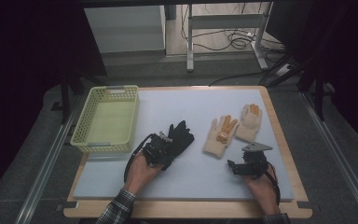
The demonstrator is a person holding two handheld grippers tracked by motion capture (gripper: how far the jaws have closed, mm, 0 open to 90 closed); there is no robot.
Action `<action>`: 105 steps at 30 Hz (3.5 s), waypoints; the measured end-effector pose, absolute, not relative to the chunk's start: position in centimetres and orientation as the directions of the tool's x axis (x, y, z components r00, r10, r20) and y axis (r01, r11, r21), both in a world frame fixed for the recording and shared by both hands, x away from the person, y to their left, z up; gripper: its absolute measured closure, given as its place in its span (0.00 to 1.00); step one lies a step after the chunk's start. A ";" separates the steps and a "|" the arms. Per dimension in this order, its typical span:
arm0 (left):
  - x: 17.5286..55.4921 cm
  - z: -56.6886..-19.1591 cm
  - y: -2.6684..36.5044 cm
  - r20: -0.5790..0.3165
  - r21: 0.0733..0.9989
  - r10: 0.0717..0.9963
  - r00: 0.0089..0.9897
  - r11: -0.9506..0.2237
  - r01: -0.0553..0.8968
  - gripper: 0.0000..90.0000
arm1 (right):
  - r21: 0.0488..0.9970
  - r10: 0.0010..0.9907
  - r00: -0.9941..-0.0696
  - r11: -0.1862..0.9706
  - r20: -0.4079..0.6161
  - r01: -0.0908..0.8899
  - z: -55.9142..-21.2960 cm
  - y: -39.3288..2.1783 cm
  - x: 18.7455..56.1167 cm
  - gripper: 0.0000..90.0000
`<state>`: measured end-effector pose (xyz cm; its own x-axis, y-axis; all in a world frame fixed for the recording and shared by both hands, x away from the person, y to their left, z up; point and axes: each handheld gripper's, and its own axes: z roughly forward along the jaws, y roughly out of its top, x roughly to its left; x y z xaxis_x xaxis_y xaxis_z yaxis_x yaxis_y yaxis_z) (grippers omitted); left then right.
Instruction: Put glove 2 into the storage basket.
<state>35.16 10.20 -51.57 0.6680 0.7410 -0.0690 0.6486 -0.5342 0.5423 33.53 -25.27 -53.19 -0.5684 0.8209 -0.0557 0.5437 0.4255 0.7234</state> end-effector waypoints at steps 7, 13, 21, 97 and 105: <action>35.2 -51.0 10.8 -0.055 0.576 0.741 0.669 -0.524 0.628 0.80 | 0.724 0.821 -0.568 0.426 -0.057 0.543 -53.2 -25.3 33.5 0.16; 35.3 -50.2 10.9 -0.056 0.598 0.747 0.663 -0.507 0.621 0.81 | 0.724 0.821 -0.568 0.426 -0.056 0.543 -53.2 -25.3 33.5 0.16; 35.9 -47.6 11.2 -0.042 0.627 0.759 0.650 -0.487 0.608 0.80 | 0.725 0.821 -0.568 0.424 -0.056 0.542 -53.2 -25.3 33.5 0.16; 45.3 -49.1 32.7 0.117 0.425 0.981 0.152 -0.188 0.885 0.76 | 0.727 0.822 -0.567 0.422 -0.055 0.541 -53.2 -25.2 33.5 0.16; 46.0 -49.7 33.1 0.133 0.361 0.979 0.154 -0.192 0.913 0.58 | 0.727 0.822 -0.567 0.422 -0.055 0.541 -53.2 -25.2 33.5 0.16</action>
<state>46.04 33.07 -49.65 0.1535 0.9792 0.1329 0.9126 -0.1921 0.3610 33.51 -25.25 -53.25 -0.5667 0.8221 -0.0552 0.5413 0.4219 0.7273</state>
